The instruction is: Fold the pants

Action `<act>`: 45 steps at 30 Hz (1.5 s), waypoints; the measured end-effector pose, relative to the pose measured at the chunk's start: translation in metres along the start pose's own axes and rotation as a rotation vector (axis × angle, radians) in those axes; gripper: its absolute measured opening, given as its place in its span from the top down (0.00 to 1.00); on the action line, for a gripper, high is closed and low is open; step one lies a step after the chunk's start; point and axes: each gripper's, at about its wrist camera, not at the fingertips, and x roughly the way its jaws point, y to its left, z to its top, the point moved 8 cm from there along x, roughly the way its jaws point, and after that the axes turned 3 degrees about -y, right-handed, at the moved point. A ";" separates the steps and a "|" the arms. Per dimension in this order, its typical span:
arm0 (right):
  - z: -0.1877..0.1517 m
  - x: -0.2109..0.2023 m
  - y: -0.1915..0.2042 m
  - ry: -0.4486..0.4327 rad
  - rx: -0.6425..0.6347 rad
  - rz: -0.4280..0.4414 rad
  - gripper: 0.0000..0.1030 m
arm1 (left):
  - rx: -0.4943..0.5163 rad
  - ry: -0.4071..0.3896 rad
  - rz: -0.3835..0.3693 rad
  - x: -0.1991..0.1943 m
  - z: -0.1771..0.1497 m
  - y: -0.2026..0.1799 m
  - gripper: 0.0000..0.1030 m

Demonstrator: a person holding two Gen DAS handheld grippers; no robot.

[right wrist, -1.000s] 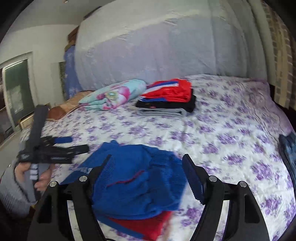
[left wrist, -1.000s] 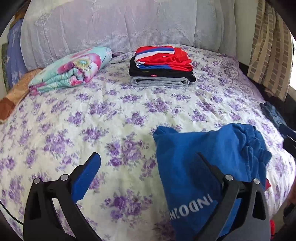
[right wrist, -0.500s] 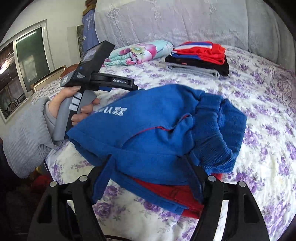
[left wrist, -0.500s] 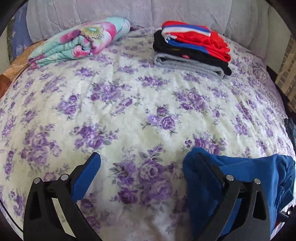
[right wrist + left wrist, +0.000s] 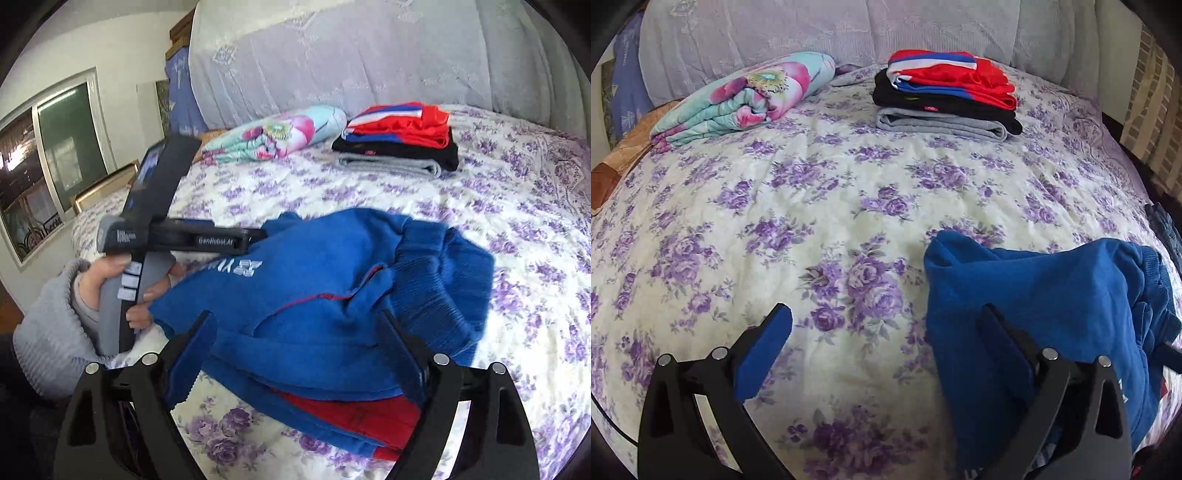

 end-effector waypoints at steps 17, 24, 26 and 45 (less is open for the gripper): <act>-0.017 -0.016 -0.090 -0.037 0.380 -0.067 0.05 | 0.073 -0.078 -0.032 -0.048 -0.008 -0.029 0.05; -0.019 -0.014 -0.093 -0.028 0.392 -0.074 0.05 | 0.069 -0.072 -0.027 -0.047 -0.011 -0.029 0.05; -0.020 -0.013 -0.094 -0.027 0.397 -0.072 0.05 | 0.068 -0.073 -0.026 -0.047 -0.011 -0.029 0.05; -0.024 -0.003 -0.099 0.008 0.419 -0.070 0.04 | 0.029 -0.055 -0.059 -0.048 -0.021 -0.027 0.05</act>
